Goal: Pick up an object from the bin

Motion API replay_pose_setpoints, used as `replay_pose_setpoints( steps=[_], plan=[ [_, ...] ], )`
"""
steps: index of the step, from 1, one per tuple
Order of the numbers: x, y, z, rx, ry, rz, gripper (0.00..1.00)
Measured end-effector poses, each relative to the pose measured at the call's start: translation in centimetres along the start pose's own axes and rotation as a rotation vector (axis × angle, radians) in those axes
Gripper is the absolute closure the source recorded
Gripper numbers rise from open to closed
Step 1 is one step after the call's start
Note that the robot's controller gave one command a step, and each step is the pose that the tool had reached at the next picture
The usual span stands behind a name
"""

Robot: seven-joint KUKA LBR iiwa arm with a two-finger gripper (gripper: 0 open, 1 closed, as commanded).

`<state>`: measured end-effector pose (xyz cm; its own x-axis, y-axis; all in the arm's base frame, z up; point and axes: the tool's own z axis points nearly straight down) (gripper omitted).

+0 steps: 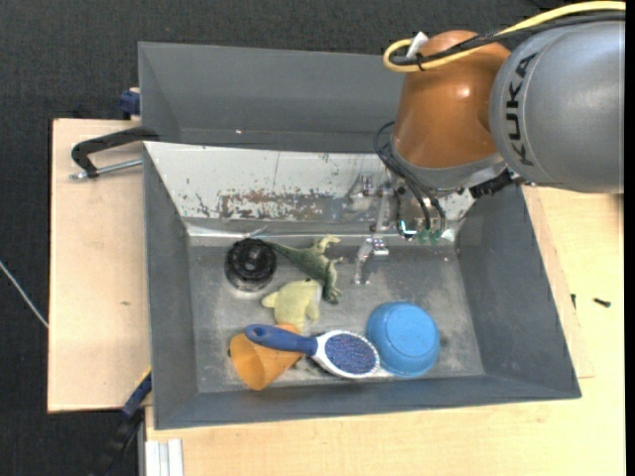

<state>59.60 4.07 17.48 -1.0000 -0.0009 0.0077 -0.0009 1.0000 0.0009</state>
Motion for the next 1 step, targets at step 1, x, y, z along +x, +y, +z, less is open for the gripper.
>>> replay_pose_setpoints(
  steps=[1],
  plan=[
    [-0.62, 3.30, 9.82, -0.001, -0.007, -0.115, 0.00]
  ],
)
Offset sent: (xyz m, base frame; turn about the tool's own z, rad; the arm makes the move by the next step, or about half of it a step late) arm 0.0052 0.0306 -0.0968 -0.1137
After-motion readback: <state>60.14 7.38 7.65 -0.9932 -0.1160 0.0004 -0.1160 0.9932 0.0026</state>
